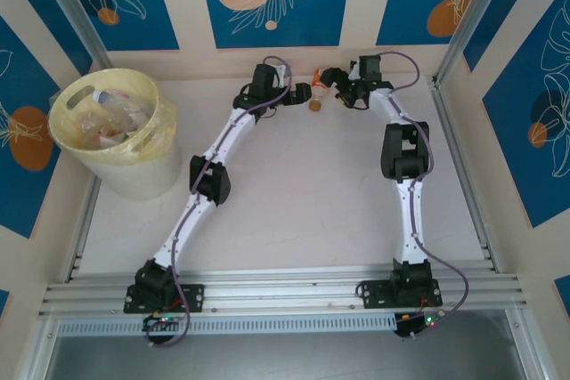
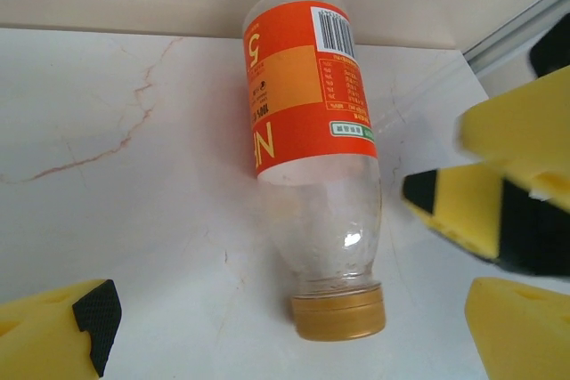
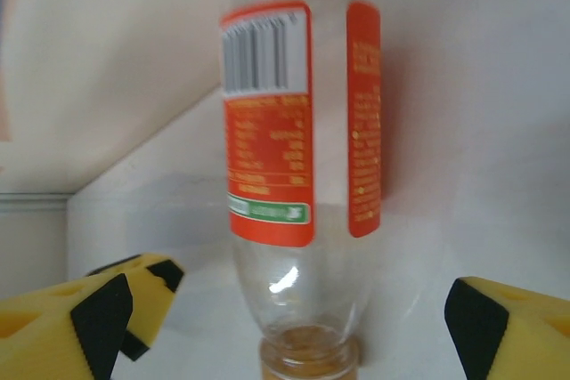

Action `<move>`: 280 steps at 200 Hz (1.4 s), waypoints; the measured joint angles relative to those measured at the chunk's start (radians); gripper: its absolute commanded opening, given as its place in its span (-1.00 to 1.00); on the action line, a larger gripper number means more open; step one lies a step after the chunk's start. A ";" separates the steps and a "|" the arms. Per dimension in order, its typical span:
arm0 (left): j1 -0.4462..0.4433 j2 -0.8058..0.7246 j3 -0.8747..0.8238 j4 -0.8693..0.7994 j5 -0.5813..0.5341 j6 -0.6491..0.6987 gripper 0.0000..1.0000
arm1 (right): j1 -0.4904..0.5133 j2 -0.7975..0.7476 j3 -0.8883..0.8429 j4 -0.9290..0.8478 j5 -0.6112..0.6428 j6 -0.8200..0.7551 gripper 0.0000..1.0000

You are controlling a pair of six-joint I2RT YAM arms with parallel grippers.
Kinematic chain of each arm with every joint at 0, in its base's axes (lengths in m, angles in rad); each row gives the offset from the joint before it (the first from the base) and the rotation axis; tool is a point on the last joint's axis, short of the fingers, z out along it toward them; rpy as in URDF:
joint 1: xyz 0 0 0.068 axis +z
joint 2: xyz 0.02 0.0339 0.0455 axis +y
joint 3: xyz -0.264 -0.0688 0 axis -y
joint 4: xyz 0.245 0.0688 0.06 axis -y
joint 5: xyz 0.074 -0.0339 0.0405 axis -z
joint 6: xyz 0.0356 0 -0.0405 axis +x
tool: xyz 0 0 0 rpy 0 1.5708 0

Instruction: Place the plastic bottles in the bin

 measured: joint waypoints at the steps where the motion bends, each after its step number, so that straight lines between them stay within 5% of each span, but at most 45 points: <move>1: 0.000 0.000 0.000 0.000 0.000 0.000 1.00 | 0.002 0.002 0.002 -0.005 0.003 -0.001 0.87; 68: -0.010 0.053 -0.022 0.112 0.086 -0.045 0.73 | 0.070 0.032 0.098 -0.208 0.212 0.011 0.68; 158: -0.039 0.063 -0.062 0.258 0.232 -0.081 0.71 | 0.105 0.033 0.141 -0.249 0.239 0.034 0.63; 280: 0.008 -0.030 -0.024 -0.093 0.348 0.002 1.00 | 0.116 0.055 0.178 -0.373 0.316 -0.120 0.27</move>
